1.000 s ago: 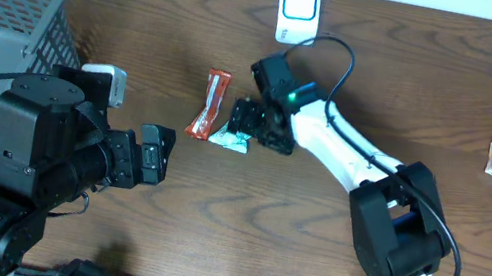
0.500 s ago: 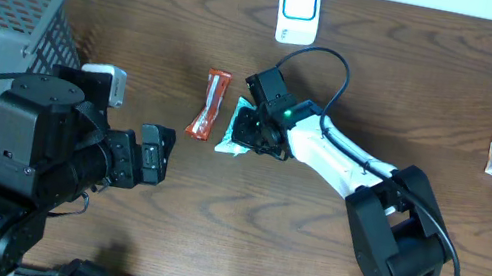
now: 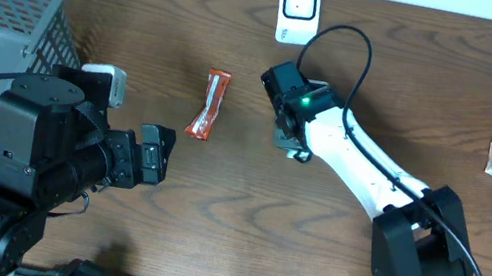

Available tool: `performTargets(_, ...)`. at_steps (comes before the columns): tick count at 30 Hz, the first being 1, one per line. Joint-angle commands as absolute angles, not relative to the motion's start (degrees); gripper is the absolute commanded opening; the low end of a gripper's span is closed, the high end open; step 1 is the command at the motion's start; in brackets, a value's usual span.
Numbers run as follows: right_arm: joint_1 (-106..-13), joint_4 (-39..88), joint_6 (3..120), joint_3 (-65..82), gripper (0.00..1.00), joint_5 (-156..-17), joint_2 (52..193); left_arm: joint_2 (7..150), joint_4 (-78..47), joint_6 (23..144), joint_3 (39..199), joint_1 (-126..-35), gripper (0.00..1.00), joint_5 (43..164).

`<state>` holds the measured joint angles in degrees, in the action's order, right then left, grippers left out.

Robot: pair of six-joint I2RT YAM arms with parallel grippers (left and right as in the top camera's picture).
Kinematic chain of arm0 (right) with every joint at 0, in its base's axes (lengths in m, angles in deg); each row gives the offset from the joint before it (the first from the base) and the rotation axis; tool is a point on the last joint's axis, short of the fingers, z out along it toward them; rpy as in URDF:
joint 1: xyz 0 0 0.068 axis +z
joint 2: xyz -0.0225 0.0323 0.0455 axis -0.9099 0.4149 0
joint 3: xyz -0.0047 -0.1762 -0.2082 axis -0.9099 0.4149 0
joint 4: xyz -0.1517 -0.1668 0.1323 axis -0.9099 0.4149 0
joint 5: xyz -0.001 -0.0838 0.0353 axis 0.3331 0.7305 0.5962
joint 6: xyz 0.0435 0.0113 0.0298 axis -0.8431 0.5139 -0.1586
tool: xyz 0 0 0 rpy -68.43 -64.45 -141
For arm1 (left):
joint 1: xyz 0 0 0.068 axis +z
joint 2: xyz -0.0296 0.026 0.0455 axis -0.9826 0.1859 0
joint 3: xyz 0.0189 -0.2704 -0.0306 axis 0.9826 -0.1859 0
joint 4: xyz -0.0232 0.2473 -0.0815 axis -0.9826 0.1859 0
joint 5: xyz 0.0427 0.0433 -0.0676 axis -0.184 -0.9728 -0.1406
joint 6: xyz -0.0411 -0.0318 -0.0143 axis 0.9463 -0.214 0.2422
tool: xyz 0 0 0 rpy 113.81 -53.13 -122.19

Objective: Scan the item barcode
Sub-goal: 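Grasp the green tissue pack with the right gripper and lift it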

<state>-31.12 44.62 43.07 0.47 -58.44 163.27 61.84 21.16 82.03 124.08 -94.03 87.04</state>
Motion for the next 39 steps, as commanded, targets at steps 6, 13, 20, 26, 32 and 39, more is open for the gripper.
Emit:
performTargets(6,-30.6,47.4,33.5,6.8,0.01,-41.2,166.7,61.6,21.2,81.9,124.3,-94.2,0.98,86.5)
performTargets(13,-30.5,50.4,33.6,7.3,0.01,-39.9,170.3,61.6,21.2,81.9,124.3,-94.2,0.98,86.5)
performTargets(20,-30.0,50.5,35.3,4.6,0.02,-42.0,170.3,61.6,21.2,81.9,124.3,-94.2,0.98,86.5)
performTargets(26,-29.2,44.7,35.3,4.6,0.27,-51.4,170.5,61.6,21.2,81.9,124.3,-94.2,0.98,86.5)
performTargets(32,-29.0,49.2,35.3,0.5,0.43,-53.5,170.5,61.6,21.2,81.9,124.3,-94.2,0.98,86.5)
performTargets(39,-30.4,61.3,42.0,-12.6,0.48,-48.7,170.5,61.6,21.2,81.9,124.3,-94.2,0.98,86.5)
